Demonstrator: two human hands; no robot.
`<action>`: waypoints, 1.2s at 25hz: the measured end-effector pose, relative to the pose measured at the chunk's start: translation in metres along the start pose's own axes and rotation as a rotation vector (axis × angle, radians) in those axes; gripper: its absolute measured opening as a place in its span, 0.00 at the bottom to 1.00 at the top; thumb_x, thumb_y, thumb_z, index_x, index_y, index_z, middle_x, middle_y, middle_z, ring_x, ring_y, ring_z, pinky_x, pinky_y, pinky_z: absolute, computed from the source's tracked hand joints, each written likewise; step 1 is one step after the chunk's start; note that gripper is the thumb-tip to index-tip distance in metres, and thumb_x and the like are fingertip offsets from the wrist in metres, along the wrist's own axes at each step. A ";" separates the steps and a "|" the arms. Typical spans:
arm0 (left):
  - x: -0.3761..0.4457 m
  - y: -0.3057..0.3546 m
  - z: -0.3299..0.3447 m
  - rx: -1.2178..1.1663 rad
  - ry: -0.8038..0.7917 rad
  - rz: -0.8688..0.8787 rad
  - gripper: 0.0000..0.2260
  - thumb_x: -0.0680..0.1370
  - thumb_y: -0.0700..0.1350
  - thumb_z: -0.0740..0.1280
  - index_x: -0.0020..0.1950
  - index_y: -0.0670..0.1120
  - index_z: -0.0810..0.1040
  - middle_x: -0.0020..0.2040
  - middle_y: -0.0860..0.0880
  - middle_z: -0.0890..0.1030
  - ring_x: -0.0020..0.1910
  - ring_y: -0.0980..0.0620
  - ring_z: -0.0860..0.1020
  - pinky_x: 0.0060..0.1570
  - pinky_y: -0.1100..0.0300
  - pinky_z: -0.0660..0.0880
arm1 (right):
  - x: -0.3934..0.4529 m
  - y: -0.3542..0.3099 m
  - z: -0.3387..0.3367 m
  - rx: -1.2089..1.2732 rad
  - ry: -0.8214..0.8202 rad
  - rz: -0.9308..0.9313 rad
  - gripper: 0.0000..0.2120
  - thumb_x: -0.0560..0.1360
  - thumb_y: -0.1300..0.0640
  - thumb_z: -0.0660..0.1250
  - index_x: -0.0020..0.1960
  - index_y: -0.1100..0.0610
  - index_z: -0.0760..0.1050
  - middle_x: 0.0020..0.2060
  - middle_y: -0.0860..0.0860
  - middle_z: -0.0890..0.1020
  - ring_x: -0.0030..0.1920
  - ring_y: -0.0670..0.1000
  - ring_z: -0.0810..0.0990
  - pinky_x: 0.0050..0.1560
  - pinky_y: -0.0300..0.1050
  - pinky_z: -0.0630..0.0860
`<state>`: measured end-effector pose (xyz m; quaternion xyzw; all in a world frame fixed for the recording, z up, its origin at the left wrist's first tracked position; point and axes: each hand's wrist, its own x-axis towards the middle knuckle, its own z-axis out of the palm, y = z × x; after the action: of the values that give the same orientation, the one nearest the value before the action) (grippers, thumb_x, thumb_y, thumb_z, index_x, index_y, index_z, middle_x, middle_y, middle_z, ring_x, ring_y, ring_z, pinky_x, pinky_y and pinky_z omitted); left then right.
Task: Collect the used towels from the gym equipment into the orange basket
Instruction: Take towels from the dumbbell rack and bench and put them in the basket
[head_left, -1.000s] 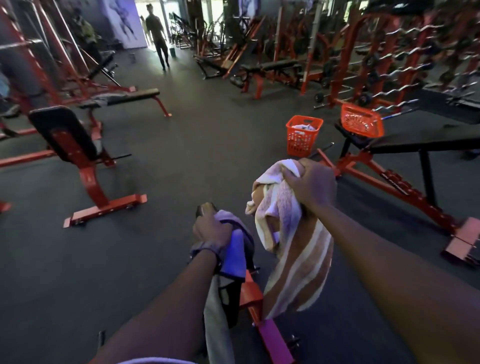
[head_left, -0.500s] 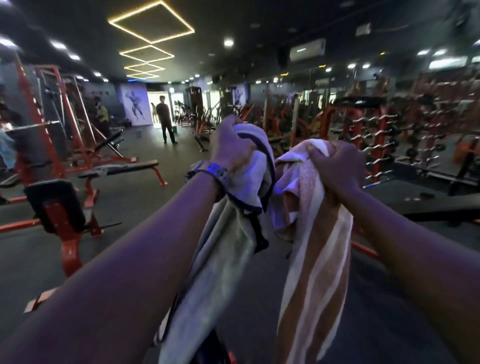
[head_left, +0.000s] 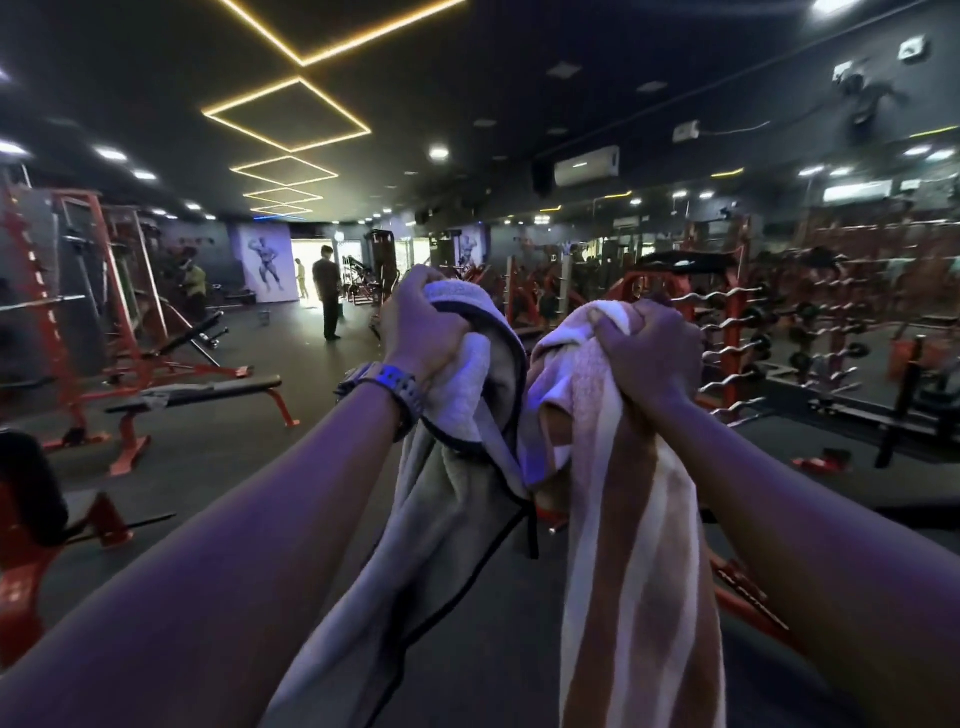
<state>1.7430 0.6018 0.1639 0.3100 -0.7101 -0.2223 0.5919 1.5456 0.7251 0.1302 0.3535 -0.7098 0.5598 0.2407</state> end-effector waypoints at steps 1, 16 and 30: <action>0.008 0.000 0.017 -0.002 0.017 -0.018 0.13 0.65 0.36 0.68 0.49 0.47 0.77 0.43 0.47 0.81 0.44 0.45 0.80 0.47 0.48 0.81 | 0.016 0.013 0.004 0.004 0.000 -0.008 0.20 0.72 0.41 0.69 0.42 0.59 0.79 0.40 0.59 0.84 0.42 0.63 0.81 0.38 0.47 0.67; 0.160 -0.146 0.260 -0.021 -0.039 -0.021 0.15 0.66 0.34 0.69 0.50 0.46 0.77 0.46 0.47 0.81 0.42 0.49 0.78 0.36 0.61 0.75 | 0.202 0.189 0.221 0.003 -0.034 0.028 0.21 0.71 0.38 0.69 0.45 0.57 0.80 0.39 0.56 0.84 0.42 0.62 0.81 0.39 0.47 0.72; 0.385 -0.356 0.514 0.059 -0.155 0.037 0.16 0.63 0.35 0.69 0.48 0.49 0.75 0.44 0.45 0.80 0.42 0.49 0.77 0.43 0.51 0.78 | 0.400 0.380 0.520 0.046 -0.019 0.103 0.22 0.71 0.37 0.68 0.46 0.56 0.82 0.41 0.57 0.86 0.44 0.63 0.82 0.39 0.46 0.69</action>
<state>1.2619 0.0524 0.0884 0.2962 -0.7657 -0.2137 0.5295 1.0267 0.1775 0.0540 0.3271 -0.7162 0.5843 0.1965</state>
